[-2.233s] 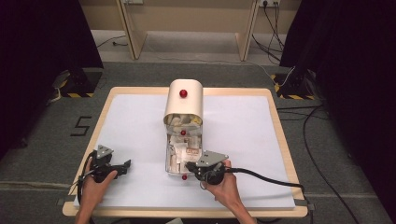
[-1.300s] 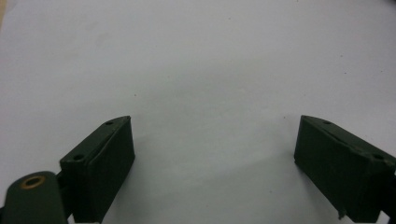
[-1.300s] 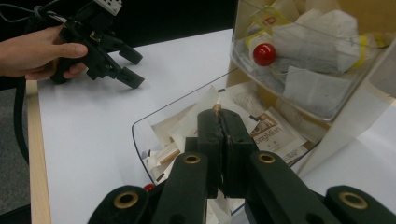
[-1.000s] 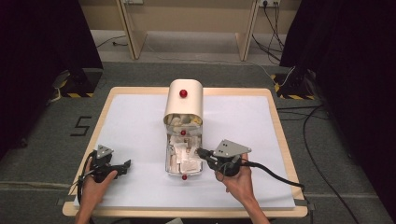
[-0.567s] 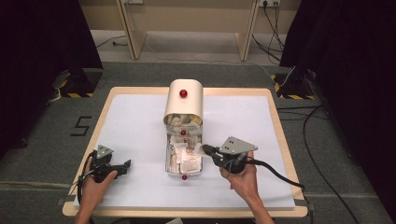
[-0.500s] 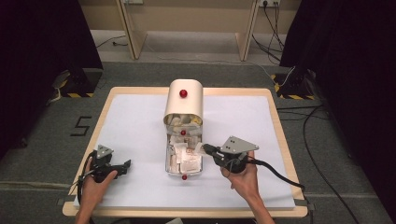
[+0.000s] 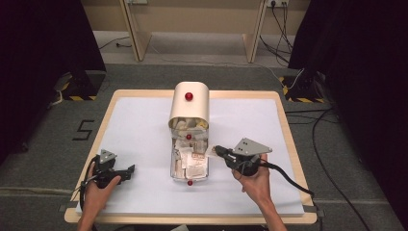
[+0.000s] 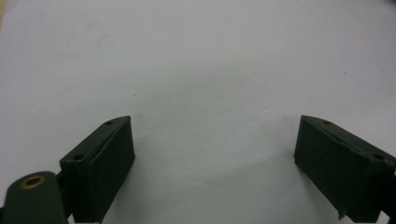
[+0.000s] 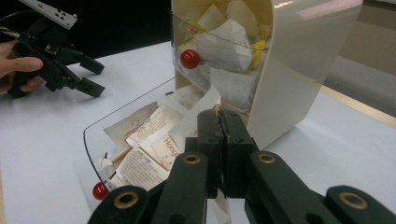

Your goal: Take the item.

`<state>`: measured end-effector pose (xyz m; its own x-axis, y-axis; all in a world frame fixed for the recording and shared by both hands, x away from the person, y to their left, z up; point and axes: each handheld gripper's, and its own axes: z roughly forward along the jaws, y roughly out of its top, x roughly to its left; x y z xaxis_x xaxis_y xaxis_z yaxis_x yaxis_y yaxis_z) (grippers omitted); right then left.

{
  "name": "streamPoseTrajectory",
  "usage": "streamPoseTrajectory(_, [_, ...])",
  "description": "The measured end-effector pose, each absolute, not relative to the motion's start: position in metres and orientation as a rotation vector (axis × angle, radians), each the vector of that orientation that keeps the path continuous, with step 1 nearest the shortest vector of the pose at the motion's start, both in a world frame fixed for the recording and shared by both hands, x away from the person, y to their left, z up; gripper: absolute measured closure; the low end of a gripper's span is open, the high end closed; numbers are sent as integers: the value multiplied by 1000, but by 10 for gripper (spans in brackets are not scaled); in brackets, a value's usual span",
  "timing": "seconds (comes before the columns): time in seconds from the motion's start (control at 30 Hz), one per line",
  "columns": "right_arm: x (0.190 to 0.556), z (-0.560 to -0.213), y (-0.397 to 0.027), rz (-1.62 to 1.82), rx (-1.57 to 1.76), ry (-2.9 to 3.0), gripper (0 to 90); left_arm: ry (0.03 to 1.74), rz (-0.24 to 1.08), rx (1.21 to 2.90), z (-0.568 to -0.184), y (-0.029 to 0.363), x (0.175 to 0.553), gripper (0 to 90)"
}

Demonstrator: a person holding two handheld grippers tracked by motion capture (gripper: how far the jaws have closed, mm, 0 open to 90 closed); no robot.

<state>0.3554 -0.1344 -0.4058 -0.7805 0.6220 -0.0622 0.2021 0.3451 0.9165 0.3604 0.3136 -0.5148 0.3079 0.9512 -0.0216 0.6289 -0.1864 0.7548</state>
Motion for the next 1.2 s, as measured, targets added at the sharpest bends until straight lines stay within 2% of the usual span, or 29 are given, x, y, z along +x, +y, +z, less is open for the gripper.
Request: streamPoseTrajectory(1.2, [367,-405,-168,1407,834,2139,883,1401,614,1909,-515,314,360,113])
